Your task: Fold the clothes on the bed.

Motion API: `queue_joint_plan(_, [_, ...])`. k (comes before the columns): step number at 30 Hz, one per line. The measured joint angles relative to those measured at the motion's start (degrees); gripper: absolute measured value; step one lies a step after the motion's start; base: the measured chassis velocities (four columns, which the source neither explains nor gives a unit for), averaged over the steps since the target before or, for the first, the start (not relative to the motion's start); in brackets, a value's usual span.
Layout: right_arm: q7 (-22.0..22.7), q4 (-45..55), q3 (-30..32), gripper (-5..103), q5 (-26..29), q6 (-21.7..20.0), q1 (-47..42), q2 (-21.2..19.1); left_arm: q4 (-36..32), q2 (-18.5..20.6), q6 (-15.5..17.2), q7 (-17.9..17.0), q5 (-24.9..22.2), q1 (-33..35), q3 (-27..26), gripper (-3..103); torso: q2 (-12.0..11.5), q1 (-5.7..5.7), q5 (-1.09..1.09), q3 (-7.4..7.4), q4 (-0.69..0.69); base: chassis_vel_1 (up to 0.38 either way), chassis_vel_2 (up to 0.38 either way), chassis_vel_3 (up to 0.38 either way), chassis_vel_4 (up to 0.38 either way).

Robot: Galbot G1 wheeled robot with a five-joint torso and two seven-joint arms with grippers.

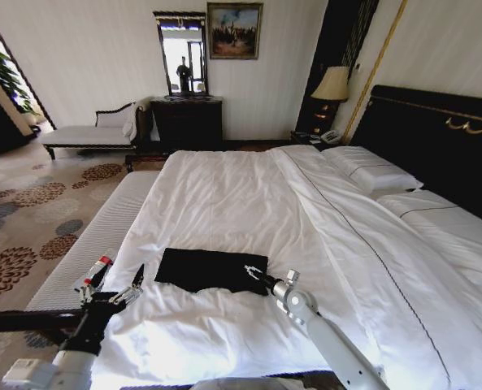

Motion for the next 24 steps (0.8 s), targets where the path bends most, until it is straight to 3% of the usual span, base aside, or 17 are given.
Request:
queue_joint_plan(4, [0.6, 0.7, -0.2, 66, 0.0, 0.2, -0.6, 0.3, 0.0, 0.0, 0.0, 0.0, 0.0, 0.0, 0.0, 100, 0.0, 0.00, 0.01, 0.00, 0.00, 0.000, 0.000, 0.000, 0.000])
queue_joint_plan(7, [1.0, 1.4, -0.2, 50, 0.2, 0.4, -1.2, 0.6, 0.0, 0.0, 0.0, 0.0, 0.0, 0.0, 0.0, 100, 0.0, 0.00, 0.02, 0.00, 0.02, 0.000, 0.000, 0.000, 0.000])
queue_joint_plan(9, [1.0, 1.7, -0.2, 50, 0.1, 0.6, -1.5, 0.6, 0.0, 0.0, 0.0, 0.0, 0.0, 0.0, 0.0, 100, 0.0, 0.00, 0.01, 0.00, 0.02, 0.000, 0.000, 0.000, 0.000])
queue_joint_plan(13, [0.8, 3.1, -0.1, 28, -0.1, 1.1, -2.3, 0.7, 0.0, 0.0, 0.0, 0.0, 0.0, 0.0, 0.0, 100, 0.0, 0.00, 0.02, 0.00, 0.01, 0.000, 0.000, 0.000, 0.000])
queue_joint_plan(16, [0.8, 3.4, 0.0, 23, -0.1, 1.3, -2.6, 1.5, 0.0, 0.0, 0.0, 0.0, 0.0, 0.0, 0.0, 100, 0.0, 0.00, 0.01, 0.00, 0.01, 0.000, 0.000, 0.000, 0.000])
queue_joint_plan(19, [0.8, 3.8, 0.0, 8, -0.1, 1.7, -3.4, 2.5, 0.0, 0.0, 0.0, 0.0, 0.0, 0.0, 0.0, 100, 0.0, 0.00, 0.01, 0.00, 0.01, 0.000, 0.000, 0.000, 0.000])
queue_joint_plan(24, [0.8, 4.3, 0.2, 6, -0.3, 2.0, -4.1, 3.8, 0.0, 0.0, 0.0, 0.0, 0.0, 0.0, 0.0, 100, 0.0, 0.00, 0.02, 0.00, 0.01, 0.000, 0.000, 0.000, 0.000])
